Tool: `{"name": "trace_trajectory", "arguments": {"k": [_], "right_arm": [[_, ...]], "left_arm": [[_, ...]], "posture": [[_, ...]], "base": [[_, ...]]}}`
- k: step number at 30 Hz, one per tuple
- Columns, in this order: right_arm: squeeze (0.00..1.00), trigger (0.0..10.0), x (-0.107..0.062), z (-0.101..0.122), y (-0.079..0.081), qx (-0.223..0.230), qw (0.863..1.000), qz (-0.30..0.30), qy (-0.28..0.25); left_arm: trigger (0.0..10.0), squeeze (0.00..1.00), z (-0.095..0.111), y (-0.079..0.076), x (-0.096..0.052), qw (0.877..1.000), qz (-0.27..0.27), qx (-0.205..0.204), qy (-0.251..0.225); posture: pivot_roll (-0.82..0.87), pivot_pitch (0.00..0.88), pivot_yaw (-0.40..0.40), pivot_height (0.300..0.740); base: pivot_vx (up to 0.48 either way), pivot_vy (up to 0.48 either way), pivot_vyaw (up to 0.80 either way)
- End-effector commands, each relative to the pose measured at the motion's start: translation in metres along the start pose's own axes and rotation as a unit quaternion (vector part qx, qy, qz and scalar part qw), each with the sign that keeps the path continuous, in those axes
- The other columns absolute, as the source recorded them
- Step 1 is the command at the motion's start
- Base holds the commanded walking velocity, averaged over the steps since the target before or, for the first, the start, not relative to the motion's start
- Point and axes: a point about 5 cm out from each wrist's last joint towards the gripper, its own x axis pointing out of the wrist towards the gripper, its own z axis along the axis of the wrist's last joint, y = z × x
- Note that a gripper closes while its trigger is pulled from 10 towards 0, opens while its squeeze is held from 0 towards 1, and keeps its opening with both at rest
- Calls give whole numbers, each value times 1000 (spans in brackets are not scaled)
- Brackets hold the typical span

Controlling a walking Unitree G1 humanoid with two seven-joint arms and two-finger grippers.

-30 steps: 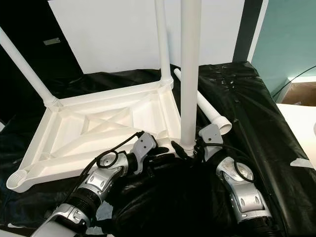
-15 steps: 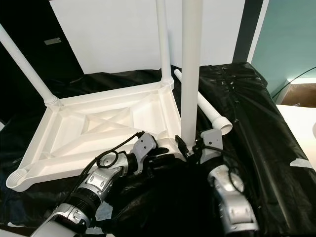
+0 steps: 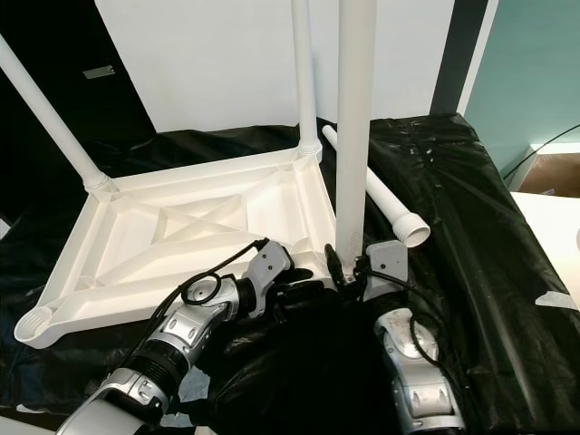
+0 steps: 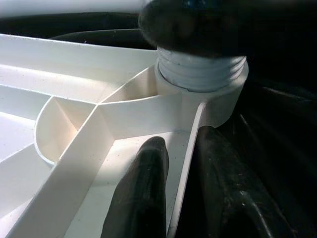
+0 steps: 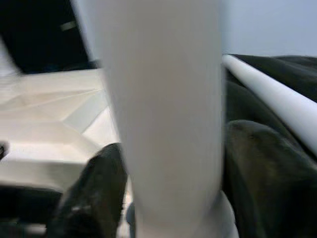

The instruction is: Building children table

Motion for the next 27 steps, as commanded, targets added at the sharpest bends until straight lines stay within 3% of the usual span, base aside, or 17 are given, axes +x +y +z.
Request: {"name": "trace_trajectory", "arguments": {"k": [1,2,3,8,13,14,16,19,22,23,25,27], "right_arm": [[1000,10000,4,0,8,8,999,31,-3],[1000,10000,4,0,8,5,999,37,-2],[0,10000,9,4,-4,-8,997,80,2],[0,10000,13,9,-17,-22,991,131,9],[0,10000,13,4,-22,19,980,193,49],[0,0,14,5,-23,47,974,213,56],[0,0,14,5,-23,47,974,213,56],[0,0,14,1,-22,81,970,220,68],[0,0,13,-9,-8,98,968,215,80],[0,0,13,-8,-3,100,969,212,74],[0,0,17,1,2,86,985,147,11],[0,0,18,6,2,83,989,121,-13]], "left_arm": [[10000,0,-32,-12,-4,997,-35,-36,65],[10000,0,-32,-12,-4,997,-35,-36,65],[10000,0,-31,-12,-2,997,-35,-37,62],[10000,0,-30,-13,0,997,-33,-39,60],[10000,0,-31,-14,0,997,-32,-41,60],[10000,0,-31,-13,0,997,-30,-42,58],[10000,0,-31,-13,0,997,-30,-42,58],[10000,0,-30,-12,0,997,-27,-42,56],[10000,0,-30,-11,-1,997,-27,-40,57],[10000,0,-30,-12,-1,997,-27,-40,57],[10000,0,-30,-12,-1,997,-29,-40,57],[10000,0,-30,-12,0,997,-29,-40,56]], "posture": [[-97,0,112,740],[-97,0,112,740],[-96,0,100,740],[-94,0,92,740],[-92,0,86,740],[-89,0,84,740],[-89,0,84,740],[-88,0,82,740],[-89,0,85,740],[-89,0,85,740],[-91,0,90,740],[-91,0,90,740]], "base": [[0,0,0],[0,0,0],[0,0,0],[0,0,0],[0,0,0],[0,0,0],[0,0,0],[0,0,0],[0,0,0],[0,0,0],[0,0,0],[0,0,0]]}}
